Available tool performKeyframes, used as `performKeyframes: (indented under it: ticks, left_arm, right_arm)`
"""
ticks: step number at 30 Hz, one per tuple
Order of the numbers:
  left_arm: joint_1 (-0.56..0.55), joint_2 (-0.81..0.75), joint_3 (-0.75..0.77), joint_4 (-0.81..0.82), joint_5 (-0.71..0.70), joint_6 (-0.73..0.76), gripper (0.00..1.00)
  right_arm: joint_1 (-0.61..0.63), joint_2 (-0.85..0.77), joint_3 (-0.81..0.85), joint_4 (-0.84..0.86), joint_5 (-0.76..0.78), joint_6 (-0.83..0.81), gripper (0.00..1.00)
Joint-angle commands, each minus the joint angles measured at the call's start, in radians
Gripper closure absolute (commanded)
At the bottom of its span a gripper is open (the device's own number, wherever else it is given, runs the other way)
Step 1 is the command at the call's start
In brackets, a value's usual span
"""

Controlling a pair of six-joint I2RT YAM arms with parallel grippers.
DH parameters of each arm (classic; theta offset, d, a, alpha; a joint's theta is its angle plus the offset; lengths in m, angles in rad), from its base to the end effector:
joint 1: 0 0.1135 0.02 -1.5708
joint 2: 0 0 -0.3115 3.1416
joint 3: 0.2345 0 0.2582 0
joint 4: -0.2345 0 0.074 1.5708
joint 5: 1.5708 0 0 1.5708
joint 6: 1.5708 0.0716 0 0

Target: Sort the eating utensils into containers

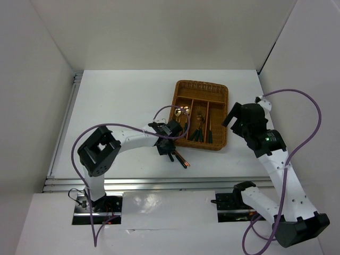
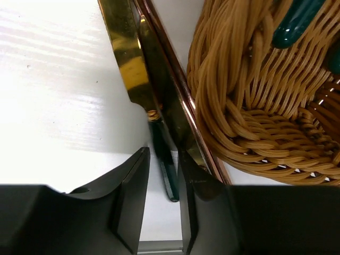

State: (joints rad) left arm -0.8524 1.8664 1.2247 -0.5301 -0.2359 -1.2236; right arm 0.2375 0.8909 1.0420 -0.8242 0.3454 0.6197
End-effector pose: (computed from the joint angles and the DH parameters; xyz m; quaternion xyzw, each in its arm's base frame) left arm 0.2783 -0.2929 0.1769 -0.2025 0.9523 -0.1109 0.1993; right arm 0.1748 0.0174 0.3647 0.2418 0.8572 0.0368 0.4532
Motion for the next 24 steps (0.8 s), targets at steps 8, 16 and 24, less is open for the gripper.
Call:
performKeyframes:
  ticks: [8, 16, 24]
  left_arm:
    - [0.03, 0.028, -0.027, -0.041, 0.021, -0.017, 0.72]
    - [0.053, -0.093, -0.113, -0.053, 0.018, 0.006, 1.0]
    - [0.053, -0.303, -0.047, -0.206, -0.105, 0.14, 1.0]
  right_arm:
    - [-0.004, -0.02, -0.022, 0.025, 0.024, -0.009, 0.0]
    - [-0.004, -0.029, -0.022, 0.034, 0.024, -0.009, 0.0]
    - [-0.004, -0.018, -0.013, 0.043, 0.024, -0.009, 0.0]
